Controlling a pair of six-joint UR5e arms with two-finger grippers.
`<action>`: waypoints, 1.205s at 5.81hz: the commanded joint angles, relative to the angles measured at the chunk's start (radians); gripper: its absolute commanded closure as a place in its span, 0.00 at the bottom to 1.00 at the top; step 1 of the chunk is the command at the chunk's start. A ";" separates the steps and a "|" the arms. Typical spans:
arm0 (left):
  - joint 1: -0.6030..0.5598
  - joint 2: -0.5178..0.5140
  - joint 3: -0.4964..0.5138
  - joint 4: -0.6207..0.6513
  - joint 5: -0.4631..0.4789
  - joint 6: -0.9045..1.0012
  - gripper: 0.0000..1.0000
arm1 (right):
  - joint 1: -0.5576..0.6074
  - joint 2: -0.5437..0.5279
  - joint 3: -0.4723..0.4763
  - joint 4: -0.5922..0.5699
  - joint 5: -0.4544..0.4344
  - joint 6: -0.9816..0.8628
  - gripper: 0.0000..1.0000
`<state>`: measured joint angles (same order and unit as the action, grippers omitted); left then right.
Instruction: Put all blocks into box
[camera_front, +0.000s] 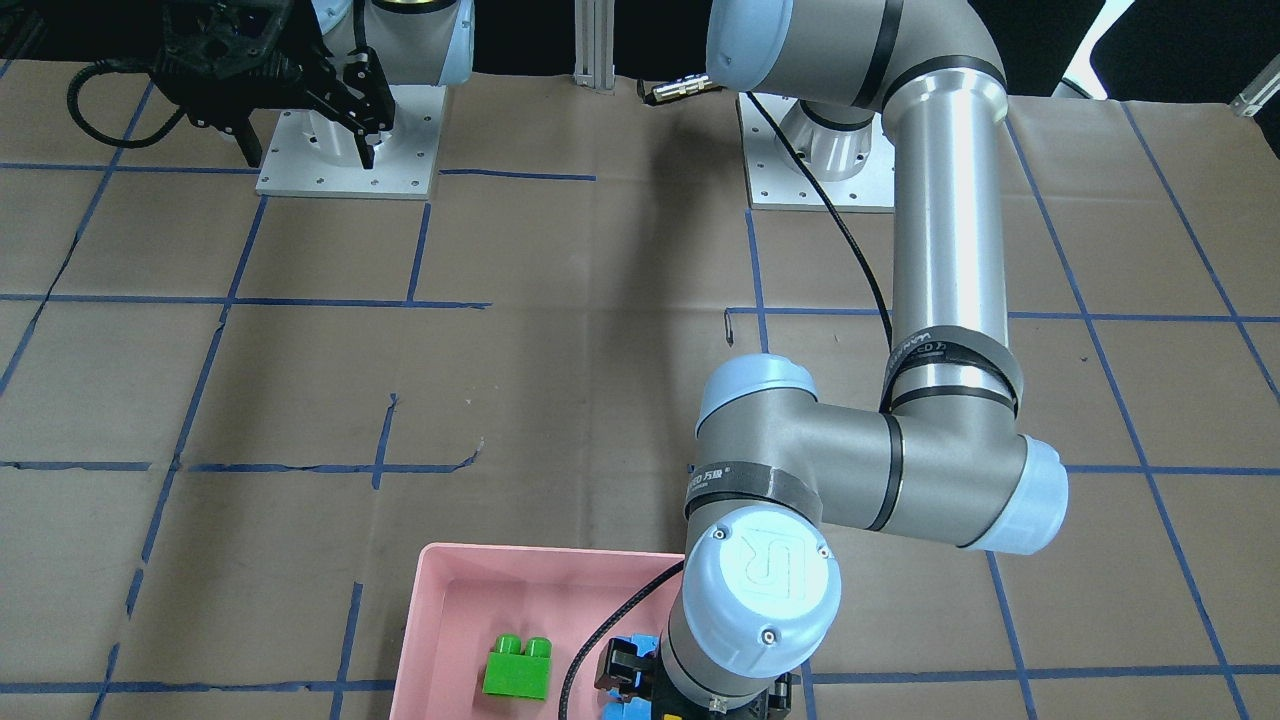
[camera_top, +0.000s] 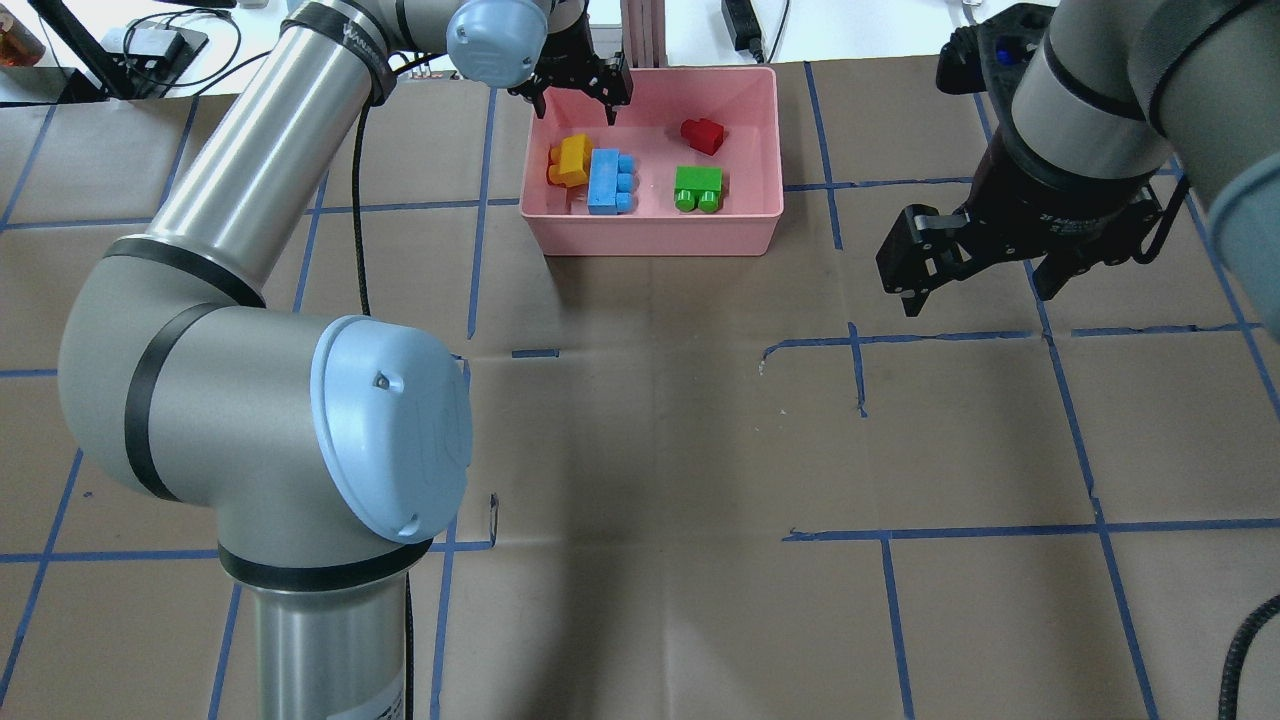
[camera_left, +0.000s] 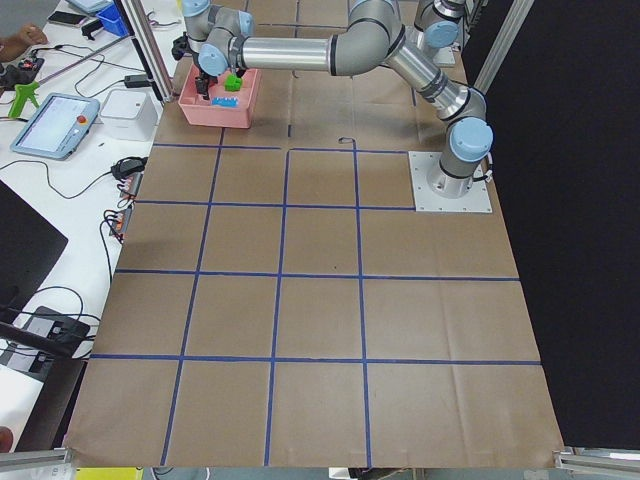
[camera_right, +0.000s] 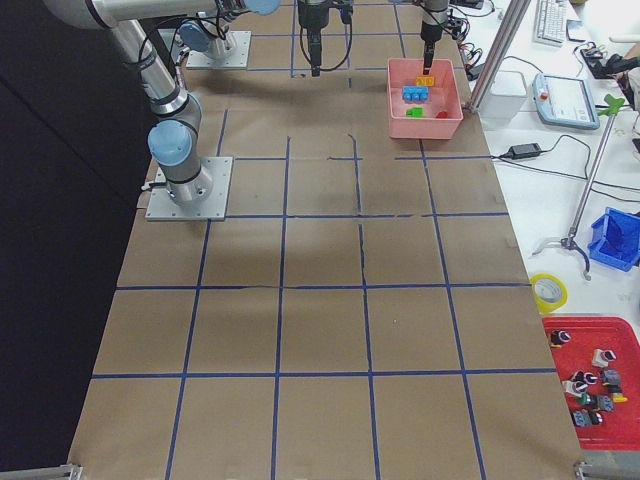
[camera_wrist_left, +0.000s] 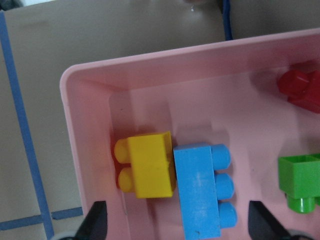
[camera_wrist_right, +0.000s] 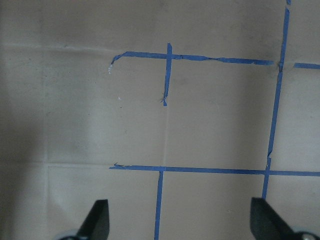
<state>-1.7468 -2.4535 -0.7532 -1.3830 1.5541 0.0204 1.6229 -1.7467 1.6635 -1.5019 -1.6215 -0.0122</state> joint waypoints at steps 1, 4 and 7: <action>0.033 0.156 -0.050 -0.142 -0.002 0.056 0.01 | 0.003 -0.003 -0.001 0.000 0.000 0.001 0.00; 0.127 0.519 -0.407 -0.229 0.004 0.189 0.01 | 0.005 -0.017 -0.001 0.005 -0.005 0.002 0.00; 0.194 0.827 -0.743 -0.217 0.003 0.319 0.01 | 0.006 -0.019 0.007 0.005 -0.003 0.002 0.00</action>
<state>-1.5631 -1.7093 -1.4053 -1.6070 1.5545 0.3141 1.6282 -1.7645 1.6679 -1.4981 -1.6238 -0.0107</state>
